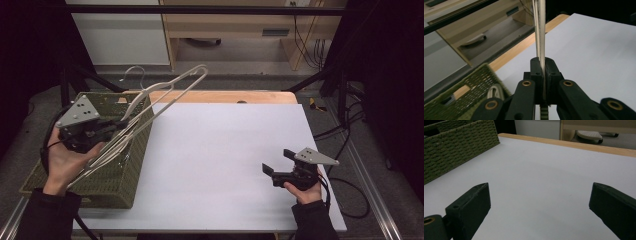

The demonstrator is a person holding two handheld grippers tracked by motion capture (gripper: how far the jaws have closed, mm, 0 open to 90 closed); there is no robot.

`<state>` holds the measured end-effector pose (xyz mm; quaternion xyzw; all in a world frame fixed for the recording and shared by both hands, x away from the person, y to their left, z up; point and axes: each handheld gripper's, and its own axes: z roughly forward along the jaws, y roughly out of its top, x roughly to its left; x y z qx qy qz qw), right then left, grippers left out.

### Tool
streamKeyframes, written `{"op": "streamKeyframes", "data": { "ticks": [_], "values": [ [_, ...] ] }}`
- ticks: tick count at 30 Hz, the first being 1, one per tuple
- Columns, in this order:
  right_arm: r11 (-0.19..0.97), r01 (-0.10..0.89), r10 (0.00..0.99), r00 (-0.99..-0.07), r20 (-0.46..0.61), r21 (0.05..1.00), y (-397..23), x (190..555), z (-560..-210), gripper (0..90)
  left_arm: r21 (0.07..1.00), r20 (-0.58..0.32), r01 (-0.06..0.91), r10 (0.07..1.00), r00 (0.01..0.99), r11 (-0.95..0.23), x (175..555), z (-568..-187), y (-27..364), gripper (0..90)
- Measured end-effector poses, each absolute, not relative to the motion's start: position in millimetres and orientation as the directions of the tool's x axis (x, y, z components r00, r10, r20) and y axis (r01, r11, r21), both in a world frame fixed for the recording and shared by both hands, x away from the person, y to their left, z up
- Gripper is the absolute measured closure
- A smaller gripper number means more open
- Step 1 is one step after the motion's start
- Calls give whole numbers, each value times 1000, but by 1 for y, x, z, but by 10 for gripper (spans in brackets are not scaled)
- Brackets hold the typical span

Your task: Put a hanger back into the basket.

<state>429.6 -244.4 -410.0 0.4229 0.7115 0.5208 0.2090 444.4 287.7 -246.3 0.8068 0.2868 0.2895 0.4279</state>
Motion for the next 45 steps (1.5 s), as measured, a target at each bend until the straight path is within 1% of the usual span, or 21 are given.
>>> {"op": "streamKeyframes", "data": {
  "ticks": [1,8,9,12,14,24,30,31,36,39,45],
  "values": [
    [100,384,819,-555,143,918,-244,430,-410,43,856,222,215,710,668,-469,444,-246,288,868],
    [113,384,820,-556,131,917,-244,430,-411,43,840,248,228,721,646,-493,450,-256,321,867],
    [133,382,816,-566,118,915,-245,430,-411,43,837,250,231,723,644,-496,450,-258,325,867],
    [127,384,818,-562,123,914,-244,430,-411,42,831,255,244,731,633,-500,451,-264,336,867],
    [130,383,816,-565,121,914,-245,430,-411,43,820,256,264,739,623,-507,451,-269,346,867],
    [126,384,816,-564,124,915,-244,430,-411,44,823,241,301,776,583,-482,455,-284,382,867],
    [111,382,819,-558,133,917,-244,430,-410,44,814,248,315,784,570,-487,456,-293,397,867],
    [111,382,819,-558,133,917,-244,430,-410,44,819,254,305,784,566,-486,456,-295,399,867],
    [118,379,818,-561,126,918,-244,429,-411,41,813,239,349,815,529,-465,454,-304,417,867],
    [115,382,818,-560,131,917,-244,430,-411,41,808,251,354,819,516,-471,452,-309,423,867],
    [138,380,815,-568,113,915,-244,430,-412,41,798,263,354,811,523,-488,448,-313,430,867]
  ]
}}
